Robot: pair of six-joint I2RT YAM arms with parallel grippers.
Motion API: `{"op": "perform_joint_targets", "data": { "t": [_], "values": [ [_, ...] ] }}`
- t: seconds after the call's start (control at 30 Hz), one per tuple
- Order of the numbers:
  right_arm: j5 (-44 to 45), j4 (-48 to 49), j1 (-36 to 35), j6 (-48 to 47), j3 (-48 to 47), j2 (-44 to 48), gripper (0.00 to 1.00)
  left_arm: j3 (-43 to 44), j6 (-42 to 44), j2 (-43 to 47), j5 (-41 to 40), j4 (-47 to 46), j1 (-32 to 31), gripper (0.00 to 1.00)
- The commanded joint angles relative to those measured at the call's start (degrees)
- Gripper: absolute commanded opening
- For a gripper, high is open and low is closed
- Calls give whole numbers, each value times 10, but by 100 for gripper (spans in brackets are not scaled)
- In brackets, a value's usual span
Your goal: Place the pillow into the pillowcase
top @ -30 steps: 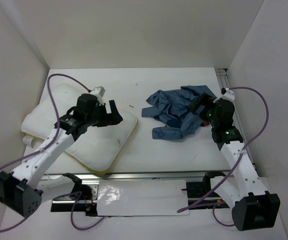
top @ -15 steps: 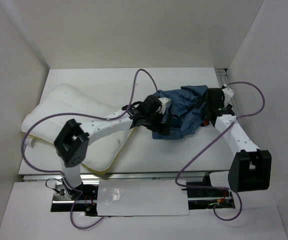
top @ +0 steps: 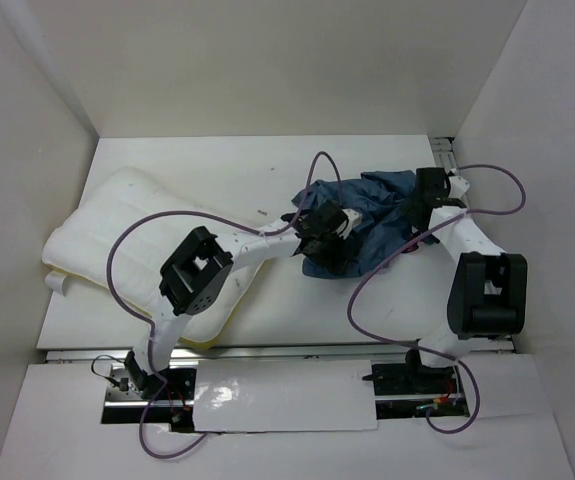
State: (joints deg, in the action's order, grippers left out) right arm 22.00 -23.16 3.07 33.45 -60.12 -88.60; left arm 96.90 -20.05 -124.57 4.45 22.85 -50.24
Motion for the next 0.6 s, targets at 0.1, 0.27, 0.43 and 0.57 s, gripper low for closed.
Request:
{"op": "perform_joint_targets", "data": {
  "t": [0.1, 0.27, 0.43, 0.57],
  "values": [
    [-19, 64, 9, 12, -16, -2, 49, 28, 22, -19, -14, 10, -7, 0],
    [-8, 91, 9, -4, -21, 46, 0, 0, 9, 68, -70, 4, -7, 0],
    [31, 73, 14, -32, -80, 113, 0, -18, 3, 219, -183, 4, -7, 0],
    [7, 105, 14, -74, -98, 186, 0, 9, 23, 309, -254, 9, -7, 0]
  ]
}}
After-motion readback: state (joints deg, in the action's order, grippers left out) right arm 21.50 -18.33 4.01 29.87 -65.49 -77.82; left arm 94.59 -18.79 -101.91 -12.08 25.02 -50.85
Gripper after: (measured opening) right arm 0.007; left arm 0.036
